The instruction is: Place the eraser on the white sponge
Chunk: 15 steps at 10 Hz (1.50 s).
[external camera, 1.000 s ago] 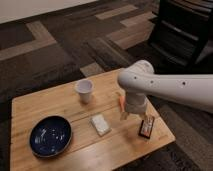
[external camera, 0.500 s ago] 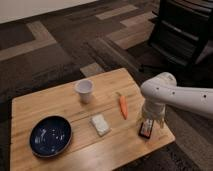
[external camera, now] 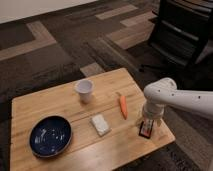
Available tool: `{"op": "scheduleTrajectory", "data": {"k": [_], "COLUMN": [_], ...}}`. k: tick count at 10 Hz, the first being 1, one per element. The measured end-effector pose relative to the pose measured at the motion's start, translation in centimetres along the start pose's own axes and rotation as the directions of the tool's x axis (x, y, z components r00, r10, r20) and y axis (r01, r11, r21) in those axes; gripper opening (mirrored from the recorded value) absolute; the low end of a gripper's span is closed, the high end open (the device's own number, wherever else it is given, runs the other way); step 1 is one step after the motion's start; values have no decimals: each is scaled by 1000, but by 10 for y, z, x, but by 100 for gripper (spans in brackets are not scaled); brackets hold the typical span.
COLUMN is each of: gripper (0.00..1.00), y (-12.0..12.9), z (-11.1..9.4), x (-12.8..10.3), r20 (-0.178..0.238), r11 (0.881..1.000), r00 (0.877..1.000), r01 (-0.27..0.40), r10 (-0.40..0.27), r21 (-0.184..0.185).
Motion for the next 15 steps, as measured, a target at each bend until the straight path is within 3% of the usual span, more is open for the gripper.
{"op": "scheduleTrajectory", "data": {"k": [2, 3, 4, 5, 6, 7, 9, 11, 13, 15], "gripper": [65, 56, 36, 24, 7, 0, 0, 0, 0, 0], "y": [5, 5, 8, 6, 8, 17, 54, 115, 162, 206], "z": [11, 13, 10, 4, -11, -30, -70, -96, -97, -91], "x": [-3, -4, -1, 2, 6, 9, 18, 21, 26, 40], "r20": [-12, -8, -10, -6, 7, 18, 19, 22, 9, 1], "r11": [1000, 1000, 1000, 999, 997, 995, 987, 957, 920, 871], "r00": [1000, 1000, 1000, 1000, 1000, 999, 994, 964, 929, 881], "r01": [11, 9, 7, 10, 18, 33, 108, 260, 365, 467], "r10": [-10, -9, -7, -10, -18, -35, -111, -265, -370, -473], "r21": [8, 16, 30, 51, 77, 94, 116, 129, 144, 153]}}
